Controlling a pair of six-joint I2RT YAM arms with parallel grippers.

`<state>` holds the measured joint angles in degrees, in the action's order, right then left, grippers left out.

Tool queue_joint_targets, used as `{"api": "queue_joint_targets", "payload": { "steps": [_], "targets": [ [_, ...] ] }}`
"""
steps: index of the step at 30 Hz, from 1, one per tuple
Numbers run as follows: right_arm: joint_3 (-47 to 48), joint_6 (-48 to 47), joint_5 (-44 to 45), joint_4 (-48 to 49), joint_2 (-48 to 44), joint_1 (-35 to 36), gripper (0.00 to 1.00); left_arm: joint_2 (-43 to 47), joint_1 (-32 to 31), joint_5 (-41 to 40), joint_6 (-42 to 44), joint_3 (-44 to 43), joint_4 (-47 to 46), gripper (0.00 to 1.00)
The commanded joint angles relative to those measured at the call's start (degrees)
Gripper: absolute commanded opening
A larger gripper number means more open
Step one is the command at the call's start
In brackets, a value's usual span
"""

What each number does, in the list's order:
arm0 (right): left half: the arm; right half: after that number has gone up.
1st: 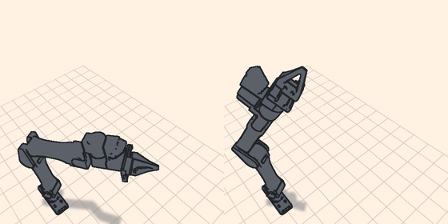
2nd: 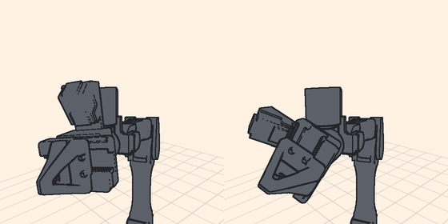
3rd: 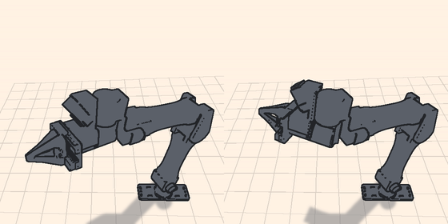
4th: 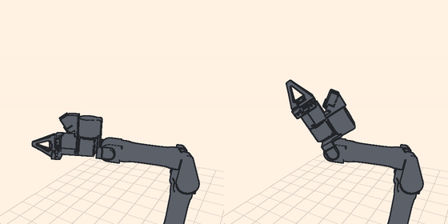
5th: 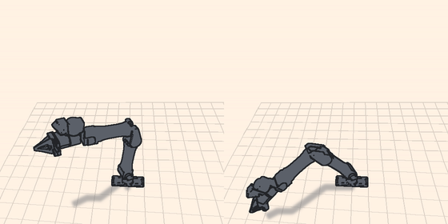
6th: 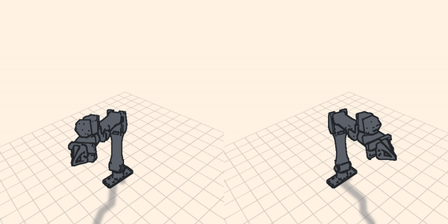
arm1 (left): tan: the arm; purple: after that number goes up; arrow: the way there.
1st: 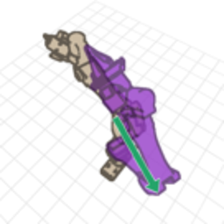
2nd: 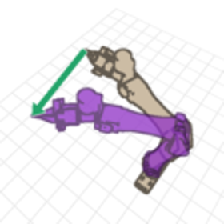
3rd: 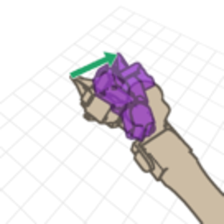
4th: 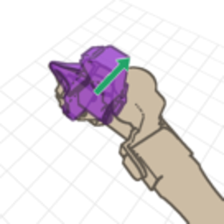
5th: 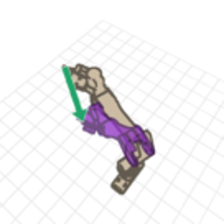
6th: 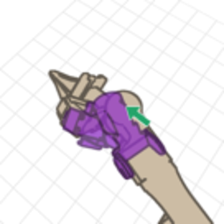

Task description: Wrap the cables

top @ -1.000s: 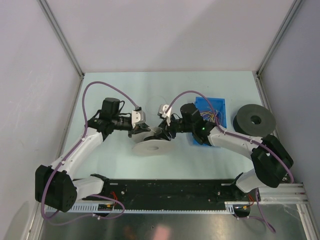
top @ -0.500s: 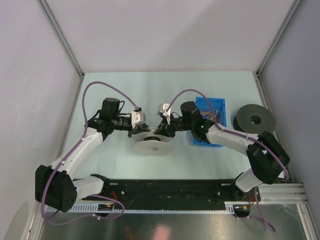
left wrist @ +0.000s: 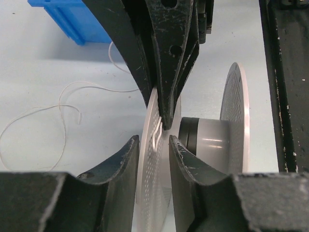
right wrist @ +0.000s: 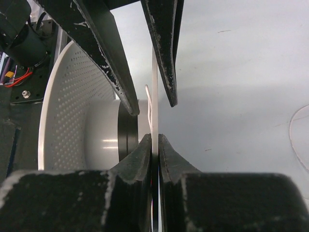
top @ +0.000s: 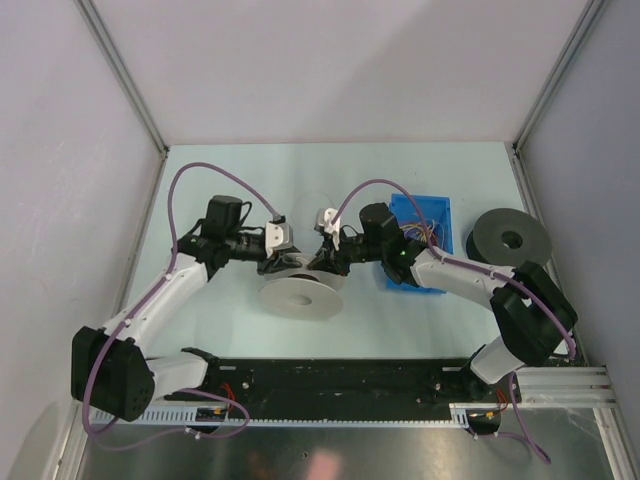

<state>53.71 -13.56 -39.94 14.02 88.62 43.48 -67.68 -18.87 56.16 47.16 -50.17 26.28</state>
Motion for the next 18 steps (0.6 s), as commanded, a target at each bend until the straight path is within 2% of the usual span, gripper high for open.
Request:
{"api": "queue_joint_targets", "payload": {
  "steps": [1, 7, 11, 14, 17, 18],
  "targets": [
    [2.84, 0.47, -0.28, 3.24, 0.26, -0.14, 0.0, -1.38, -1.39, 0.83, 0.71, -2.94, -0.67, 0.36],
    [2.88, -0.75, 0.31, 2.72, 0.15, 0.08, 0.0, -2.88, -2.67, 0.1, 0.7, -3.42, -0.64, 0.33],
    [2.89, -1.14, 0.72, 2.78, 0.25, 0.05, 0.0, -3.34, -2.89, -0.34, 0.42, -3.59, -0.64, 0.21],
    [2.97, -1.4, 0.94, 2.69, 0.32, 0.18, 0.0, -3.47, -2.92, -0.9, 0.07, -3.69, -0.67, 0.05],
    [2.91, -1.09, 1.07, 2.86, 0.14, 0.03, 0.0, -3.25, -2.92, -2.18, -0.05, -3.29, -0.64, 0.01],
    [2.94, -1.06, 1.08, 2.72, -0.03, -0.06, 0.04, -2.94, -2.88, -2.71, -0.14, -3.19, -0.58, 0.0]
  ]
}}
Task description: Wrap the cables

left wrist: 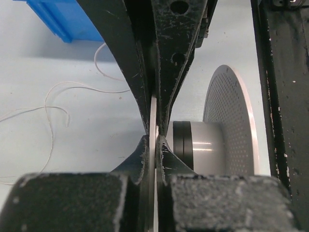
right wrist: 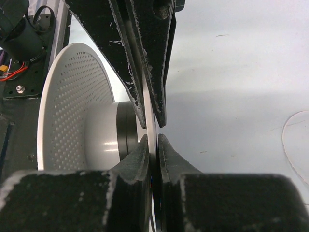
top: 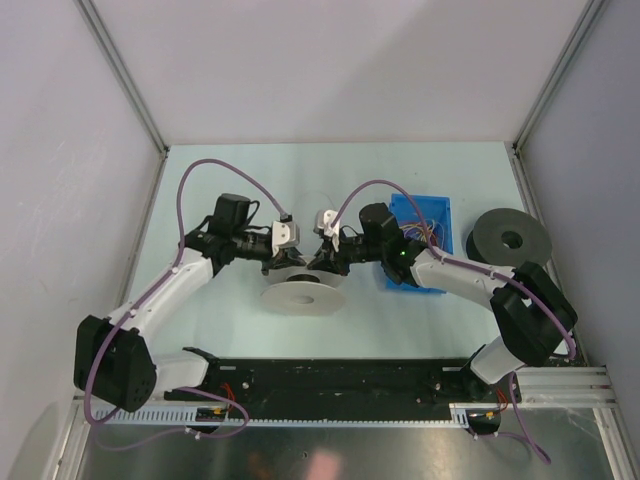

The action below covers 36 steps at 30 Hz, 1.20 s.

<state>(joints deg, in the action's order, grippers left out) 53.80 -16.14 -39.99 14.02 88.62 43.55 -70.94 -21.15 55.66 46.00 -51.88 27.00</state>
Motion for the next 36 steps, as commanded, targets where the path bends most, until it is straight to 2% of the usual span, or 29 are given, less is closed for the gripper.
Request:
{"api": "queue_joint_targets", "payload": {
  "steps": [1, 5, 8, 15, 18, 23, 32, 36],
  "targets": [
    [2.87, 1.45, 1.13, 2.35, -0.34, -0.31, 0.11, 0.82, -0.41, -2.35, 0.93, -1.39, -1.28, 0.0],
    [2.94, 1.01, 0.84, -1.04, -2.9, -2.25, 0.46, 3.39, 0.68, -1.88, -1.05, -1.88, -1.4, 0.0],
    [2.92, -1.94, 0.18, -5.92, -5.4, -4.18, 0.57, 5.77, 1.66, -1.09, -1.78, -2.13, -1.35, 0.0],
    [2.89, -9.14, -2.28, -17.51, -8.43, -9.52, 0.66, 9.47, 3.65, -0.81, -1.91, -2.32, -1.34, 0.0],
    [2.89, -10.38, -2.3, -19.62, -8.7, -11.15, 0.71, 10.1, 5.16, -0.14, -2.62, -3.38, -1.38, 0.0],
    [2.89, -10.66, -2.21, -21.67, -7.62, -12.84, 0.74, 10.24, 8.74, 1.79, -5.44, -6.14, -1.37, 0.0],
    [2.49, -5.32, -3.28, -13.97, -0.47, -11.09, 0.76, 11.01, 11.42, 4.28, -7.6, -8.94, -1.39, 0.0],
    [2.34, 1.36, -4.02, -7.47, 3.77, -9.4, 0.77, 10.99, 12.15, 5.05, -9.01, -9.89, -1.39, 0.0]
  ]
}}
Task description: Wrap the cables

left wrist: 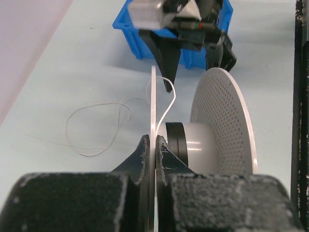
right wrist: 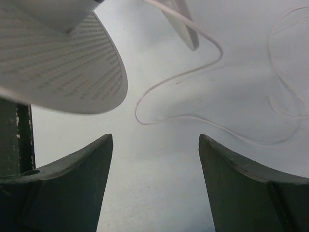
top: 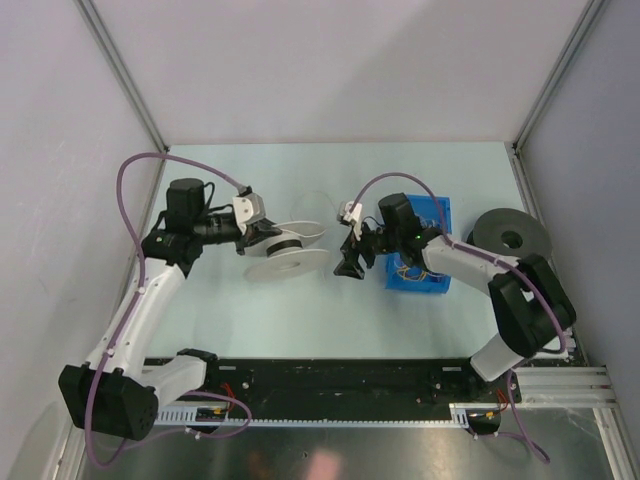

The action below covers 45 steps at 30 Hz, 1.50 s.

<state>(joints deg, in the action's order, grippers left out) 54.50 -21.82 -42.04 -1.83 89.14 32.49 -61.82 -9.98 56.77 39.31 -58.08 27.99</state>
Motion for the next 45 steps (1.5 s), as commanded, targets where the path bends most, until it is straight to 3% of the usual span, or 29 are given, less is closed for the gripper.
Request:
{"api": "queue_joint_targets", "payload": {
  "steps": [1, 9, 19, 22, 25, 29, 31, 37, 45],
  "targets": [
    [1.25, 9.34, -2.24, 10.77, 4.11, 2.03, 0.76, 1.83, 1.08, 4.08, -2.71, -3.83, -2.35, 0.0],
    [-3.65, 24.11, -1.49, 32.39, 10.02, 3.79, 0.73, 1.06, 2.13, 5.0, -5.38, -4.56, -2.4, 0.0],
    [-6.47, 30.71, 1.14, 45.94, 15.72, 5.03, 0.65, 0.0, 3.77, 5.54, -8.99, -5.14, -2.33, 0.0],
    [-6.79, 32.93, 1.56, 48.46, 16.94, 5.42, 0.53, -0.29, 4.41, 5.55, -9.75, -5.5, -2.32, 0.0],
    [-6.9, 33.63, 1.44, 48.8, 17.9, 5.63, 0.41, -0.92, 4.94, 5.59, -10.38, -6.15, -2.4, 0.0],
    [-7.5, 34.12, 1.47, 46.72, 18.05, 4.8, 0.11, -1.94, 5.95, 5.77, -11.48, -7.61, -2.46, 0.0],
    [-7.84, 34.63, 1.53, 44.27, 17.33, 3.46, 0.03, -2.0, 6.47, 5.55, -11.68, -8.13, -2.56, 0.0],
    [-10.24, 31.75, 1.43, 37.53, 13.31, -0.99, 0.0, -1.49, 8.42, 4.63, -12.47, -9.31, -3.26, 0.0],
    [-10.82, 30.53, 1.68, 35.3, 11.81, -1.68, 0.0, -0.93, 12.16, 4.22, -15.44, -9.78, -4.83, 0.0]
  ]
}}
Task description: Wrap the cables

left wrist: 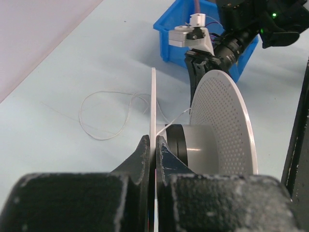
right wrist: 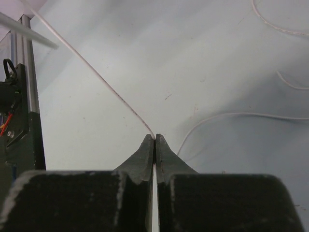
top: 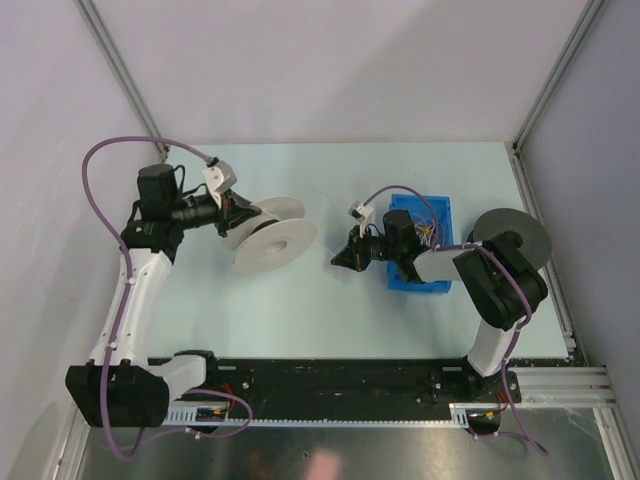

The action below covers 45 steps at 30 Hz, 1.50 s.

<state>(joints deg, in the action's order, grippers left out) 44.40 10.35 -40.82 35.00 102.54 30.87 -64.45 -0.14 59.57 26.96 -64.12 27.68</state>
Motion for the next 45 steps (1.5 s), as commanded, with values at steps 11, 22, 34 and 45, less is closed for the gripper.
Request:
{"api": "queue_joint_targets", "payload": {
  "steps": [11, 22, 34, 45],
  "targets": [
    [1.7, -1.35, 2.43, -0.39, -5.02, 1.91, 0.0, 1.09, 3.08, -5.49, -22.18, -5.33, -10.75, 0.0],
    [9.9, -6.86, 6.04, -5.63, -10.04, 5.98, 0.0, 3.38, 2.52, -34.23, -65.64, -5.2, -17.73, 0.0],
    [15.01, -6.94, 3.23, -0.68, -7.44, 8.85, 0.69, 4.79, 1.2, -34.03, -75.44, -11.58, -18.53, 0.0],
    [15.12, -17.48, 11.77, -3.15, -7.14, 9.62, 0.99, 3.98, 1.2, -30.16, -75.95, -22.27, -19.13, 0.0]
  ]
}}
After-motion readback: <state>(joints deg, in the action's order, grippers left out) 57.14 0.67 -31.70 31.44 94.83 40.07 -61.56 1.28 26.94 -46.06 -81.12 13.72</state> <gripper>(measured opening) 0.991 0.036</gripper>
